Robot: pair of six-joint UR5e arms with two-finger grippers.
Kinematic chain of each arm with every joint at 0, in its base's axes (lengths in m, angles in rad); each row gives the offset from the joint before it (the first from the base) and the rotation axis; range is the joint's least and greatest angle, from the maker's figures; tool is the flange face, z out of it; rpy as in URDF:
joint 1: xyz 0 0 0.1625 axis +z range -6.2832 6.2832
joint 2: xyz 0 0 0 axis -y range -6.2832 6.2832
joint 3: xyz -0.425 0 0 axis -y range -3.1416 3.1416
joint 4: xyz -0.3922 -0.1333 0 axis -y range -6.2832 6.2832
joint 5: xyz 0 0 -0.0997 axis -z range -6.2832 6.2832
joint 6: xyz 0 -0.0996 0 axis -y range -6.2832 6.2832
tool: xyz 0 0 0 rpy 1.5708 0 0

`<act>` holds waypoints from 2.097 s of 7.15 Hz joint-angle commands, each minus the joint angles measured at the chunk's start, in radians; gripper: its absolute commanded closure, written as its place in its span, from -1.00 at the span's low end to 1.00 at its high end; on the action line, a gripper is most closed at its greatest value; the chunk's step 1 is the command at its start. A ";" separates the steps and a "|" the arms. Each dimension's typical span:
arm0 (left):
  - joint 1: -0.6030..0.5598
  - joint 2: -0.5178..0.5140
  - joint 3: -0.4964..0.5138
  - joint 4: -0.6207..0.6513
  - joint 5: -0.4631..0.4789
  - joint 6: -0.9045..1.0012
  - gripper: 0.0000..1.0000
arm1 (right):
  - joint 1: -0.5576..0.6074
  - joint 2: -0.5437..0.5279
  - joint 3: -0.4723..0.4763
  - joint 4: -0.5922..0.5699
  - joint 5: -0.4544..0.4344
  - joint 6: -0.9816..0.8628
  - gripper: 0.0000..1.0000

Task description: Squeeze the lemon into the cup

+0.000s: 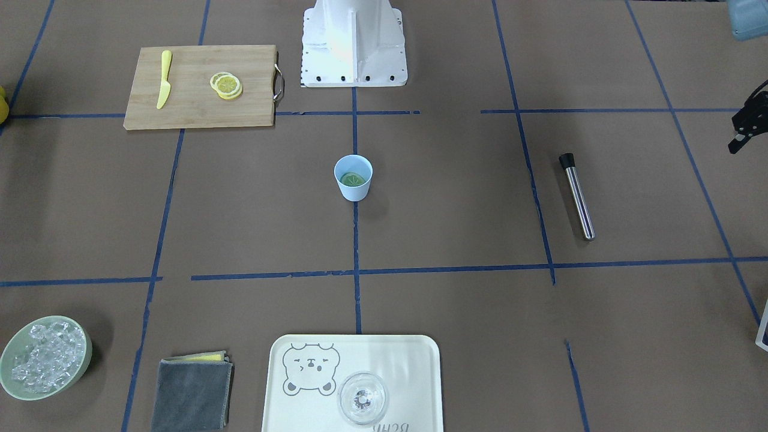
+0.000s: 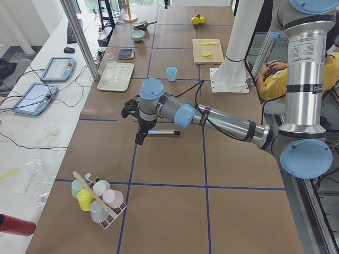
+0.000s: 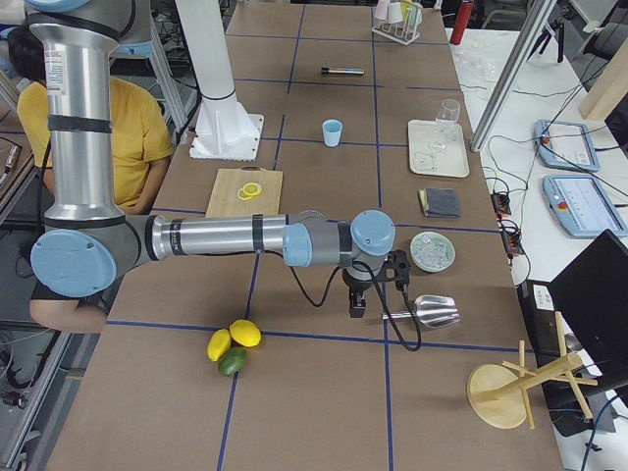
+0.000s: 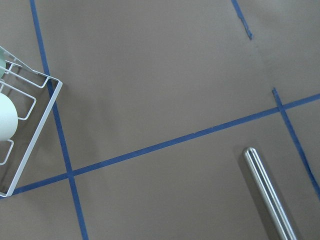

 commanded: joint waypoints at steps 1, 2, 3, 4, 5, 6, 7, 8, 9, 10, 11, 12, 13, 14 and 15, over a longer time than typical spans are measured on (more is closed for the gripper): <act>-0.053 0.023 0.048 0.010 -0.005 0.076 -1.00 | 0.033 -0.007 0.000 -0.004 0.011 -0.005 -1.00; -0.135 0.044 0.074 0.010 -0.028 0.076 -1.00 | 0.035 -0.013 -0.004 -0.004 0.011 -0.005 -1.00; -0.150 0.050 0.094 -0.002 -0.055 0.079 -1.00 | 0.035 -0.020 -0.007 -0.003 0.011 -0.008 -1.00; -0.150 0.123 0.088 -0.021 -0.045 0.076 -1.00 | 0.036 -0.017 -0.008 -0.001 0.011 -0.017 -1.00; -0.147 0.116 0.101 -0.054 -0.046 0.067 -1.00 | 0.039 -0.017 -0.002 -0.001 0.011 -0.020 -1.00; -0.147 0.109 0.103 -0.033 -0.052 0.069 -1.00 | 0.039 -0.017 0.000 -0.001 0.011 -0.020 -1.00; -0.145 0.106 0.118 -0.035 -0.051 0.067 -1.00 | 0.044 -0.013 0.006 -0.001 0.008 -0.020 -1.00; -0.150 0.110 0.123 -0.028 -0.057 0.070 -1.00 | 0.042 -0.008 -0.017 -0.001 -0.007 -0.022 -1.00; -0.150 0.124 0.114 -0.024 -0.074 0.073 -1.00 | 0.042 -0.017 -0.010 -0.001 0.009 -0.023 -1.00; -0.151 0.124 0.097 0.020 -0.075 0.072 -1.00 | 0.042 -0.022 -0.016 -0.001 0.008 -0.023 -1.00; -0.147 0.107 0.086 0.119 -0.075 0.072 -1.00 | 0.042 -0.024 -0.017 -0.001 -0.004 -0.023 -1.00; -0.151 0.109 0.065 0.170 -0.074 0.073 -1.00 | 0.042 -0.024 -0.017 -0.001 -0.006 -0.025 -1.00; -0.150 0.106 0.048 0.241 -0.072 0.076 -1.00 | 0.042 -0.033 -0.016 0.001 -0.006 -0.025 -1.00; -0.151 0.112 0.028 0.251 -0.069 0.078 -1.00 | 0.044 -0.033 -0.008 0.002 -0.006 -0.031 -1.00; -0.151 0.109 0.028 0.251 -0.066 0.078 -1.00 | 0.045 -0.030 -0.001 0.002 -0.007 -0.036 -1.00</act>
